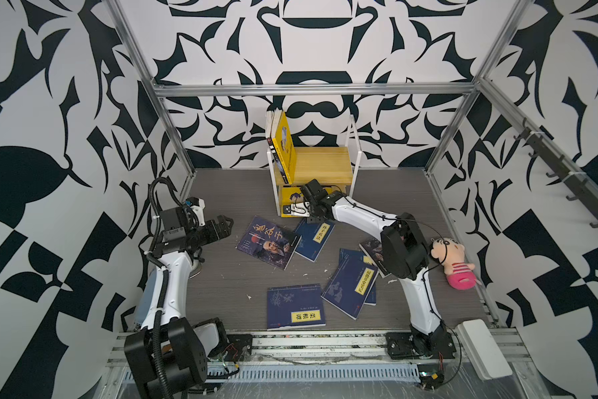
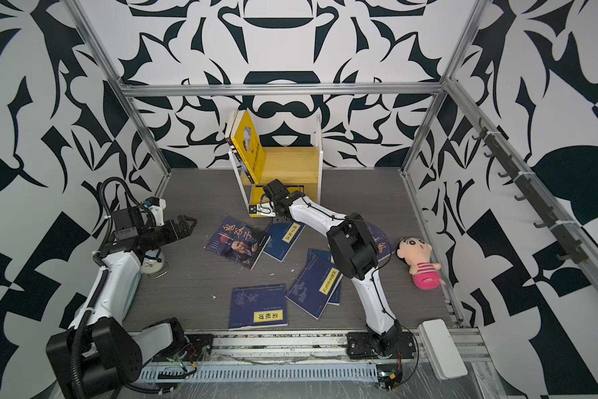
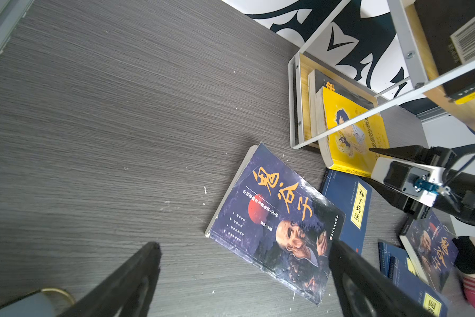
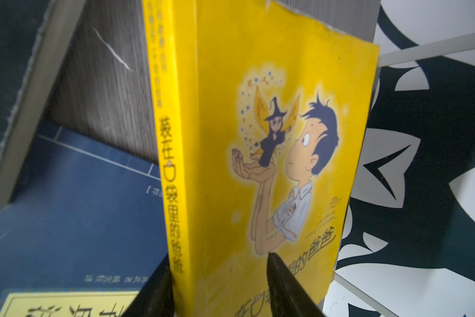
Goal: Stacking books/files
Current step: Place the book on the bookshelf.
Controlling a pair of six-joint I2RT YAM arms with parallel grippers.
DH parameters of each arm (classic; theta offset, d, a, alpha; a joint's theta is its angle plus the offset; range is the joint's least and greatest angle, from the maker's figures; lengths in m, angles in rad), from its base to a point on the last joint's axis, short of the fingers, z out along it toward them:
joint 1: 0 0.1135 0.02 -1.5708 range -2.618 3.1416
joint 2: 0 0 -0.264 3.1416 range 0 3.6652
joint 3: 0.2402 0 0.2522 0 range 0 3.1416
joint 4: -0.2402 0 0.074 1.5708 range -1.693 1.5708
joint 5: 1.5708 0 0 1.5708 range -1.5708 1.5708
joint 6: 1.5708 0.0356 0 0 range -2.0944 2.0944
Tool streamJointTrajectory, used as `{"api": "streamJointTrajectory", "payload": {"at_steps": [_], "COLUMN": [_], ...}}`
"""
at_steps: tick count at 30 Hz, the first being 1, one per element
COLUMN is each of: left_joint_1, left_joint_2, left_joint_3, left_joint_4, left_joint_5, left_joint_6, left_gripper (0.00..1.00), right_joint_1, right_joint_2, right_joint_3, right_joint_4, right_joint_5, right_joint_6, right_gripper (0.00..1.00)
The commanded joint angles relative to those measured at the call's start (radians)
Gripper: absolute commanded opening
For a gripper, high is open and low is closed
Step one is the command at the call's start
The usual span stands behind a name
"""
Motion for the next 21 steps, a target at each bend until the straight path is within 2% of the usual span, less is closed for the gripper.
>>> {"api": "streamJointTrajectory", "payload": {"at_steps": [1, 9, 14, 21], "left_joint_1": [0.005, 0.005, 0.005, 0.007], "left_joint_2": [-0.008, -0.013, -0.011, -0.008], "left_joint_3": [0.001, -0.004, 0.0, -0.001], "left_joint_4": [-0.002, 0.003, -0.005, -0.001], "left_joint_5": [0.013, 0.012, 0.008, 0.012], "left_joint_6": [0.0, -0.001, 0.002, 0.0], "left_gripper": [1.0, 1.0, 1.0, 1.0], "right_joint_1": [-0.018, -0.025, -0.023, -0.022], "right_joint_2": [0.003, 0.047, 0.033, 0.042], "right_joint_3": [0.076, 0.158, 0.176, 0.179], "right_joint_4": [-0.006, -0.064, -0.133, -0.116], "right_joint_5": [-0.002, -0.004, -0.068, -0.074], "right_joint_6": [0.02, 0.037, 0.081, 0.083], "right_gripper": [0.53, 0.53, 0.6, 0.59]}}
